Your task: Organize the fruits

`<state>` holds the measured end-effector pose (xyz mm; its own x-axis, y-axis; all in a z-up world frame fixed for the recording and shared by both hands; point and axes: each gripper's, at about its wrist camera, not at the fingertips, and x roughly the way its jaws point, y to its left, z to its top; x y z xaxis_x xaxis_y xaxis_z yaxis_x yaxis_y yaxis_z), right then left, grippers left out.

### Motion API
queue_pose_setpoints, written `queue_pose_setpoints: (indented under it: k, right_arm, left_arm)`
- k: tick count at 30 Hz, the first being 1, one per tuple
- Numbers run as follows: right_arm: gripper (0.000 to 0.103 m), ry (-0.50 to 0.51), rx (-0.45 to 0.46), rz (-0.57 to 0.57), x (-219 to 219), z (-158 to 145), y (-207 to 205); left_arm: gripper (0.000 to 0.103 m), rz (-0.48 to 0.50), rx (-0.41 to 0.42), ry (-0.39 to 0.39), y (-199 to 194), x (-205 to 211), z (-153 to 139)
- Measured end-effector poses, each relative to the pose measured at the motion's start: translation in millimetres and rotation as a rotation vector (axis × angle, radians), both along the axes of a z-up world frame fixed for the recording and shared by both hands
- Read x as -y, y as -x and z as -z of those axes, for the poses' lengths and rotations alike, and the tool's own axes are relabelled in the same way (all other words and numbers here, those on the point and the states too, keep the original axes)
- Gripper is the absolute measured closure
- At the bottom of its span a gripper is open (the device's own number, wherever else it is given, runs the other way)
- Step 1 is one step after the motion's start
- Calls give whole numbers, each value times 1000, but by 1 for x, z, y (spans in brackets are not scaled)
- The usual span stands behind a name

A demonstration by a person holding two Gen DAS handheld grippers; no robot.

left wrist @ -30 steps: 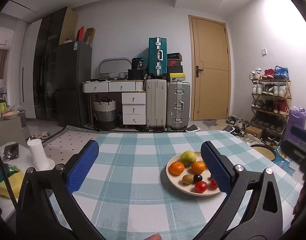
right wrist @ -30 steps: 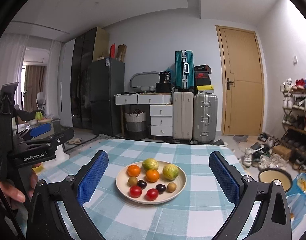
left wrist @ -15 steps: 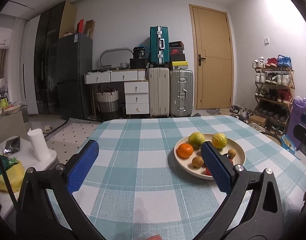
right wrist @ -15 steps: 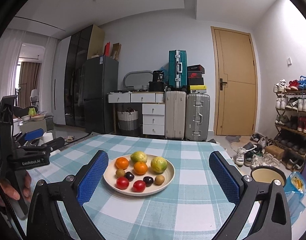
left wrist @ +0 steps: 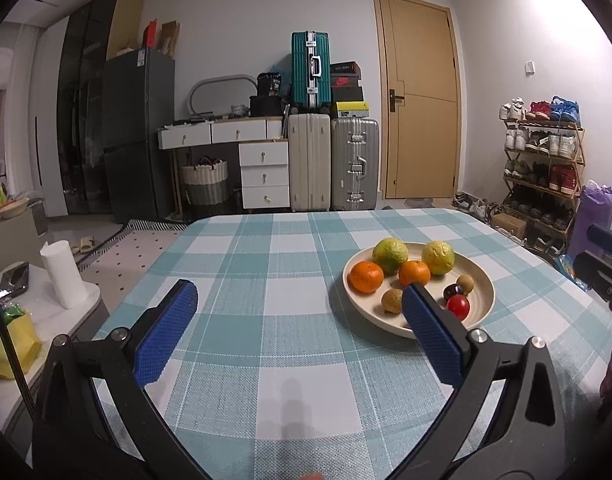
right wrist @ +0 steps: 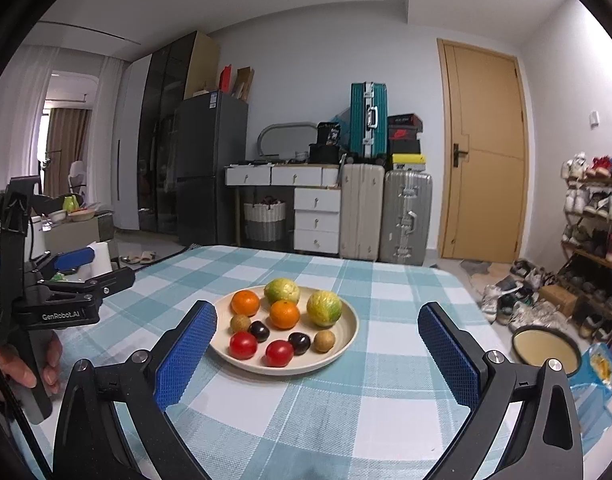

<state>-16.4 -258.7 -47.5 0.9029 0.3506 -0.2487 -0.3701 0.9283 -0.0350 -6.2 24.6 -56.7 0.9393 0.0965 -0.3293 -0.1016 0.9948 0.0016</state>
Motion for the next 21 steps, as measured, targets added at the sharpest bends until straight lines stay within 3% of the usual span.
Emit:
queue_pose_setpoints:
  k: [5,21]
  right_arm:
    - [0,0,-88,24,0,6,-16]
    - [0,2,-78,-14,-1,10,-17]
  left_arm:
    - [1,-30,18,10,2,-3,-1]
    - [1,-35,24,19,2,-6,0]
